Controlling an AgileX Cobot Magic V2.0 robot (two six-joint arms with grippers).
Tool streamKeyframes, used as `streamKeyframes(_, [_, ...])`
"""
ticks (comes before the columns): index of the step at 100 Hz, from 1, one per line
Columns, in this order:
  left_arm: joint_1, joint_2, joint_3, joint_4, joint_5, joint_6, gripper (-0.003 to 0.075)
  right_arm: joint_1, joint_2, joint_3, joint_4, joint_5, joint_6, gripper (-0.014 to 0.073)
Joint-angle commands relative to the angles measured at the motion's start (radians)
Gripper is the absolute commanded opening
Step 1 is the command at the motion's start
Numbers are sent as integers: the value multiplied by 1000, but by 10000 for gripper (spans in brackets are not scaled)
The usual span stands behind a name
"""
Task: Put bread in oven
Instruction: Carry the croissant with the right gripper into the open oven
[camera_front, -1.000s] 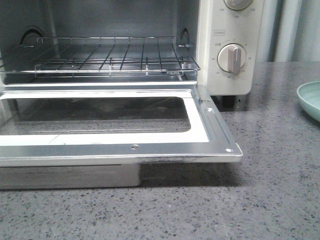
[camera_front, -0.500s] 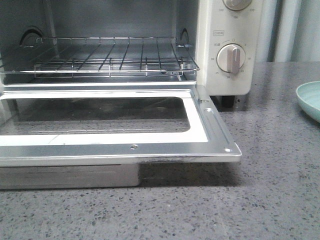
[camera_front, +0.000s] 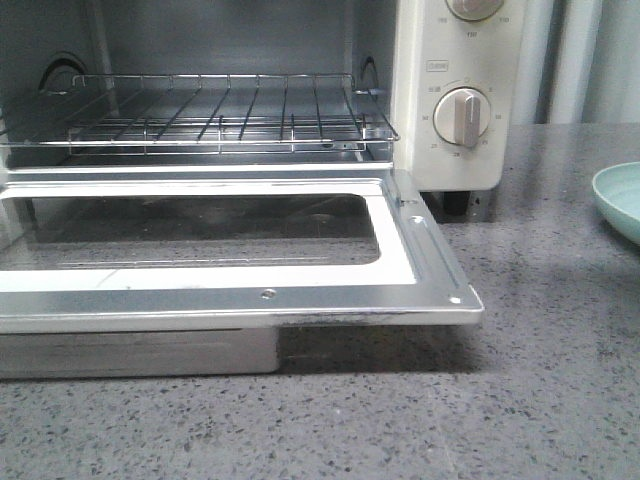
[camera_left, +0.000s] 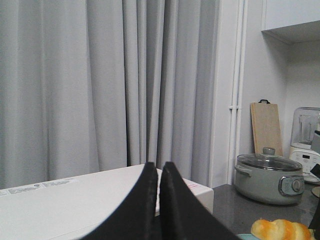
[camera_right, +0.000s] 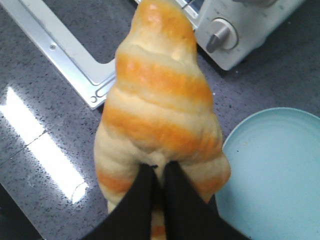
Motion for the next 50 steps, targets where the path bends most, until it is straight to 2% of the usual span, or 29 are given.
streamKeyframes(1, [-3, 9, -33, -40, 16, 0, -21, 42, 22, -27, 1, 35, -19, -74])
streamKeyframes(17, [-3, 9, -33, -40, 16, 0, -21, 138, 78, -32, 1, 30, -27, -71])
streamKeyframes(33, [-3, 9, -33, -40, 16, 0, -21, 216, 154, -91, -73, -15, -27, -67])
streamKeyframes(50, [-3, 9, -33, -40, 16, 0, -21, 235, 252, -173, -120, -36, -27, -67])
